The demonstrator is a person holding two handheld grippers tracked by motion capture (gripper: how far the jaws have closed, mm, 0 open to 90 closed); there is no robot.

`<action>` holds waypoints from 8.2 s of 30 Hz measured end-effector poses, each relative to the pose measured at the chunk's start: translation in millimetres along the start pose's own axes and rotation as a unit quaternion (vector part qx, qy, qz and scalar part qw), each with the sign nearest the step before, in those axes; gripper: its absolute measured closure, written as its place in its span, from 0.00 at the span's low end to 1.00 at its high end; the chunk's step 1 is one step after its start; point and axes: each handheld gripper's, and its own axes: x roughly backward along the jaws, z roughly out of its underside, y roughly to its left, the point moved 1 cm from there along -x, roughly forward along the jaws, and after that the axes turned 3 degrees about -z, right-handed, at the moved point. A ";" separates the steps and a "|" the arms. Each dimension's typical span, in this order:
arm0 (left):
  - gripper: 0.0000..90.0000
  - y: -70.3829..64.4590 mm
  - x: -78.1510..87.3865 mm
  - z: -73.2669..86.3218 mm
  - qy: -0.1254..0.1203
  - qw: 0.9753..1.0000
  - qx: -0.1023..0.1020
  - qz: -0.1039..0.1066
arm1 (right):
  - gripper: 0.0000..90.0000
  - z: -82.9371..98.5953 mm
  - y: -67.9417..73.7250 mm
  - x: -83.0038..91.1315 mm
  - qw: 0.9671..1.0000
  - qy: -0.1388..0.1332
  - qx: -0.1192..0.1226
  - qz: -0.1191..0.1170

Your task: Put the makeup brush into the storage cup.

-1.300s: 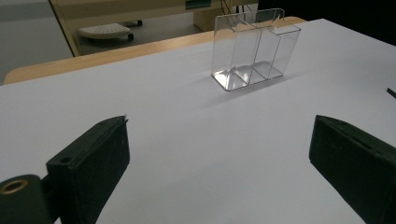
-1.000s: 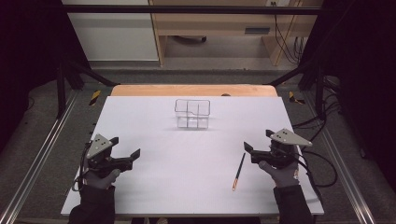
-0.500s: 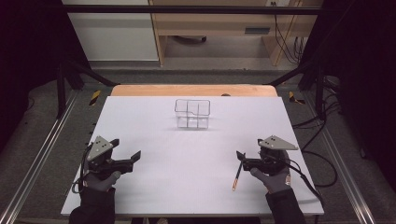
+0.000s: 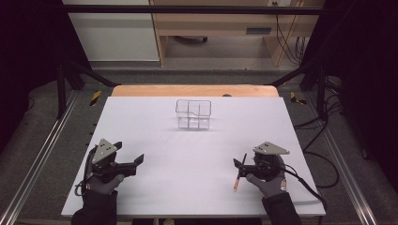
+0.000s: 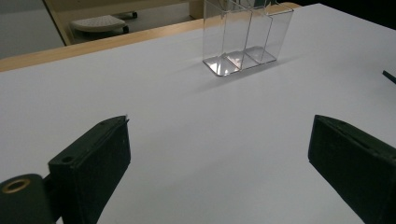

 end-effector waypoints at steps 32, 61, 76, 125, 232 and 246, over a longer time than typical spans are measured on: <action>0.06 -2.2 -6.1 3.1 0.014 1.000 -0.007 0.007 | 0.42 30.1 -6.1 -36.5 0.995 0.101 -0.022 0.014; 0.07 -4.2 -8.0 3.1 0.019 1.000 -0.012 0.013 | 0.81 31.3 -5.1 -36.7 0.994 0.111 -0.013 0.009; 0.07 -5.6 -9.0 3.3 0.021 1.000 -0.015 0.016 | 0.90 30.3 -6.1 -37.2 0.994 0.110 -0.010 -0.005; 0.07 -5.2 -11.6 4.2 0.028 0.999 -0.017 0.019 | 0.67 -8.7 -12.6 -23.2 0.977 0.209 0.024 -0.029; 0.06 -71.8 -29.5 -37.7 0.047 0.958 -0.270 0.086 | 0.93 -103.8 59.8 -36.1 0.938 0.266 0.142 -0.171; 0.06 -96.4 -32.2 -45.5 0.035 0.937 -0.337 0.088 | 0.93 -110.6 70.3 -42.7 0.930 0.271 0.152 -0.195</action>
